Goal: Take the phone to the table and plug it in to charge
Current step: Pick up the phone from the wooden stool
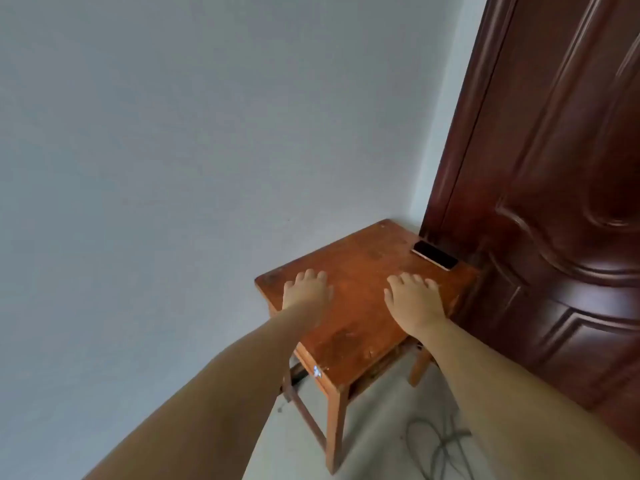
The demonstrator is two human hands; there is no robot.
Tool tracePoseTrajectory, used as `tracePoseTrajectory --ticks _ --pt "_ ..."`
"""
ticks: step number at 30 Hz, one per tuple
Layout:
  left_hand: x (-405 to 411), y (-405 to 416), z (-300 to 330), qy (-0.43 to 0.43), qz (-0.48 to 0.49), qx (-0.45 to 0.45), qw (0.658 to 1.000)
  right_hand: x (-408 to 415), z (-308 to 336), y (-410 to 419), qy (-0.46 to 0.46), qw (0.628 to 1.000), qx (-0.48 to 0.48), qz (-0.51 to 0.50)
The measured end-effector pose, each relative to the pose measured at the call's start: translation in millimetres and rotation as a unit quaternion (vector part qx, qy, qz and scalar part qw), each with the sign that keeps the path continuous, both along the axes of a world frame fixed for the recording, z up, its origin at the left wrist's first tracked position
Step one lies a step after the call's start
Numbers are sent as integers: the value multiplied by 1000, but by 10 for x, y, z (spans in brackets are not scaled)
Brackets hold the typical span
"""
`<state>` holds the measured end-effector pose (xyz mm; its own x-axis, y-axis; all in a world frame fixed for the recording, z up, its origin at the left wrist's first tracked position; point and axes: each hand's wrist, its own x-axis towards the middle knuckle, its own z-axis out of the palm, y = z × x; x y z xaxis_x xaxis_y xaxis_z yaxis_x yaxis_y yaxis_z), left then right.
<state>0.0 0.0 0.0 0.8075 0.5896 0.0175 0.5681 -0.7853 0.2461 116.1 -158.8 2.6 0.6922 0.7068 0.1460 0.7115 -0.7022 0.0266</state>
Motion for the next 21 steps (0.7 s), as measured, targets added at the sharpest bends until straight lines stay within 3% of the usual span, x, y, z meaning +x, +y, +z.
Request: tracePoseTrajectory --ticks 11,21 --pt "2079 462 -356 50 -72 -14 996 1977 -367 405 31 997 -44 -47" --pt "3756 591 -1068 82 14 -92 992 3890 -921 680 80 994 -74 1"
